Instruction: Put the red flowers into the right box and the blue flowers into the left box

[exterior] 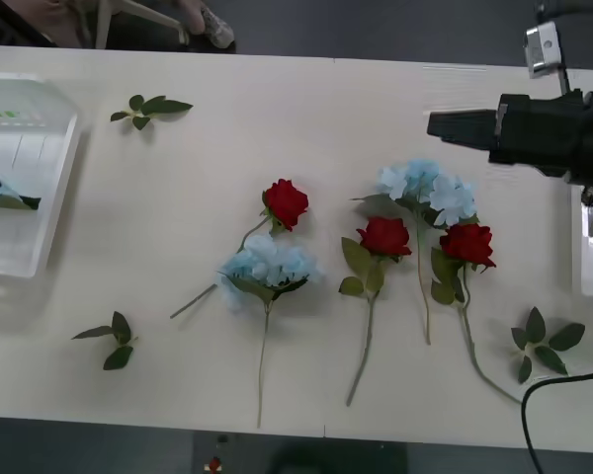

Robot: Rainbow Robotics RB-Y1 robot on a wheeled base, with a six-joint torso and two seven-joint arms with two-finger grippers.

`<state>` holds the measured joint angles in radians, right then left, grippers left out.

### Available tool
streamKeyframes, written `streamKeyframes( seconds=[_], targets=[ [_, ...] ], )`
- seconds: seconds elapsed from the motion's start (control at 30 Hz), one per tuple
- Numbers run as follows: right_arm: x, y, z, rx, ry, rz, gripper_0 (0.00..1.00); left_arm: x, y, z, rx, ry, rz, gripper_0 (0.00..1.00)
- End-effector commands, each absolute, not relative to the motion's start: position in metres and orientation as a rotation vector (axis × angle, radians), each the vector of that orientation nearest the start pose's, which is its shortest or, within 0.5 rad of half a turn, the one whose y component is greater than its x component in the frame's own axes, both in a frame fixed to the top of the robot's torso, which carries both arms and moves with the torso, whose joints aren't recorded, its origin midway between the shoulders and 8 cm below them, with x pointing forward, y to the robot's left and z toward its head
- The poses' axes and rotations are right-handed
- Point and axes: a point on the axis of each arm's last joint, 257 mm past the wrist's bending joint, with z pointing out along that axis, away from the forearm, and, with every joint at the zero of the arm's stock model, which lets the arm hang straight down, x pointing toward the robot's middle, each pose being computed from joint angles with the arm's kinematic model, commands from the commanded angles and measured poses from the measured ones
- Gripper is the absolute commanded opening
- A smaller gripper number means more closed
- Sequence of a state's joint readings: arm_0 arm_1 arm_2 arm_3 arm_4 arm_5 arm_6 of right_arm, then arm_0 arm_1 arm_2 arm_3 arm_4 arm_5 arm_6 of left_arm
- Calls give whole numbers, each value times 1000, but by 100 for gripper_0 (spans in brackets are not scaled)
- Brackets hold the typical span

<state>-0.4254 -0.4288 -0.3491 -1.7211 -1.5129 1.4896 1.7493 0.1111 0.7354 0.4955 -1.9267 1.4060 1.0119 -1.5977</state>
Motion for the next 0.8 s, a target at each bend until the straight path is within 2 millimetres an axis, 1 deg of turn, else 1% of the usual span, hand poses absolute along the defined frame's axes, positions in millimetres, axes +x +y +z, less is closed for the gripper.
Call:
streamKeyframes(
  seconds=[0.03, 0.1, 0.13, 0.2, 0.23, 0.3, 0.33, 0.37, 0.47, 0.53, 0.63, 0.7, 0.8],
  targets=[
    [462, -174, -80, -365, 2093, 1135, 100, 450, 424, -114, -198, 1989, -525, 0],
    [458, -187, -102, -294, 2199, 1105, 100, 447, 450, -122, -268, 1987, -507, 0],
    [457, -189, -106, -278, 2222, 1098, 100, 446, 457, -125, -288, 1986, -504, 0],
    [451, -202, -126, -218, 2325, 1060, 100, 443, 477, -133, -351, 1985, -500, 0],
    [449, -205, -130, -202, 2349, 1050, 100, 442, 480, -135, -359, 1986, -498, 0],
    [440, -218, -147, -132, 2451, 1009, 100, 440, 490, -146, -400, 1993, -502, 0],
    [438, -222, -150, -114, 2475, 995, 100, 440, 492, -148, -408, 1996, -506, 0],
    [433, -231, -160, -77, 2532, 949, 100, 439, 494, -156, -433, 2003, -524, 0],
    [427, -253, -181, -1, 2628, 809, 100, 438, 501, -177, -479, 2018, -527, 0],
    [424, -265, -194, 29, 2668, 726, 100, 440, 504, -183, -483, 2013, -513, 0],
    [419, -289, -214, 84, 2719, 555, 100, 444, 500, -195, -460, 2022, -494, 0],
    [415, -301, -226, 113, 2744, 475, 100, 447, 496, -202, -462, 2026, -495, 0],
    [412, -313, -239, 142, 2772, 387, 100, 447, 493, -210, -459, 2037, -491, 1]
  ],
)
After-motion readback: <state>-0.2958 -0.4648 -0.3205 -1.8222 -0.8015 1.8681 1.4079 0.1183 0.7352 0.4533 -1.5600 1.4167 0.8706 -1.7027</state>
